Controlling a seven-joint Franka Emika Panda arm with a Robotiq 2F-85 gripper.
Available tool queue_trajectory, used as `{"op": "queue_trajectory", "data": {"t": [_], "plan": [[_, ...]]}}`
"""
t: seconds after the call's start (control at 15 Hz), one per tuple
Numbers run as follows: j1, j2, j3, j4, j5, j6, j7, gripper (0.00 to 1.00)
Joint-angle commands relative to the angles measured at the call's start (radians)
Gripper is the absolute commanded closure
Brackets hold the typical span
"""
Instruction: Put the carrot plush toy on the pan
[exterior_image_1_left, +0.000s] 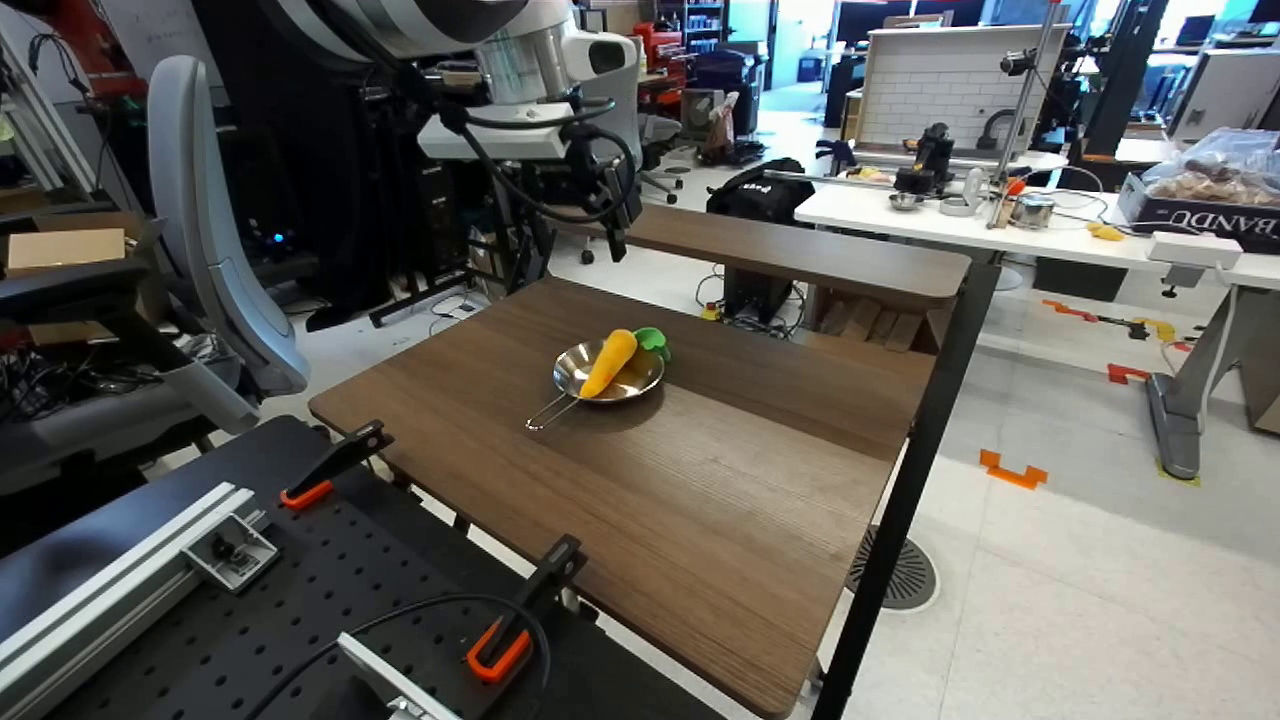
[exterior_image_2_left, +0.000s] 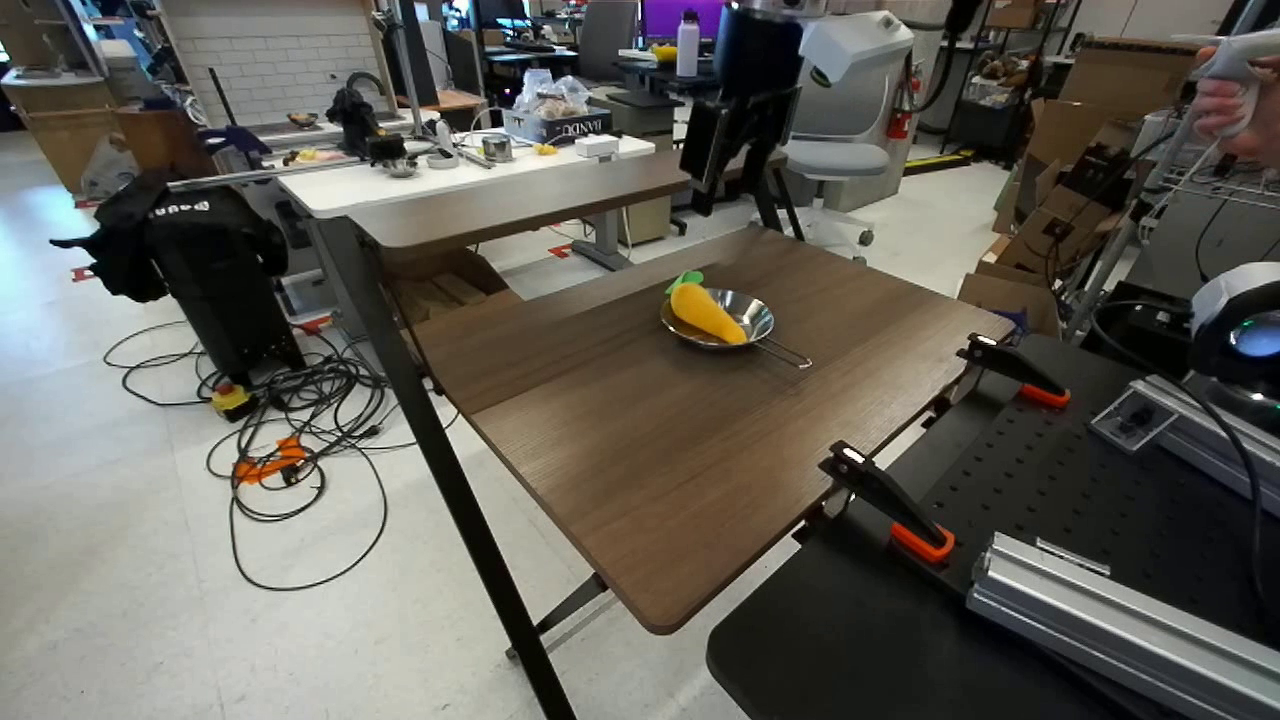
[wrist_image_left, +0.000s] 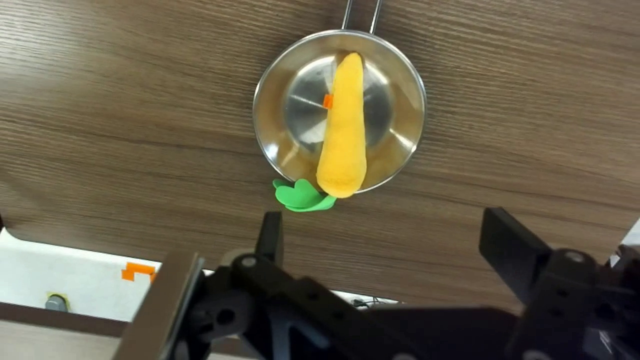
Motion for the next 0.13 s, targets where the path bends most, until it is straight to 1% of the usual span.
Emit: {"op": "queue_trajectory", "data": {"t": [0.0,0.07], "plan": [[-0.011,-0.02,0.011,-0.007,-0.003,-0.011,0.008,0.0],[-0.012,-0.033,0.012,-0.011,-0.003,-0.014,0.009,0.0]]}}
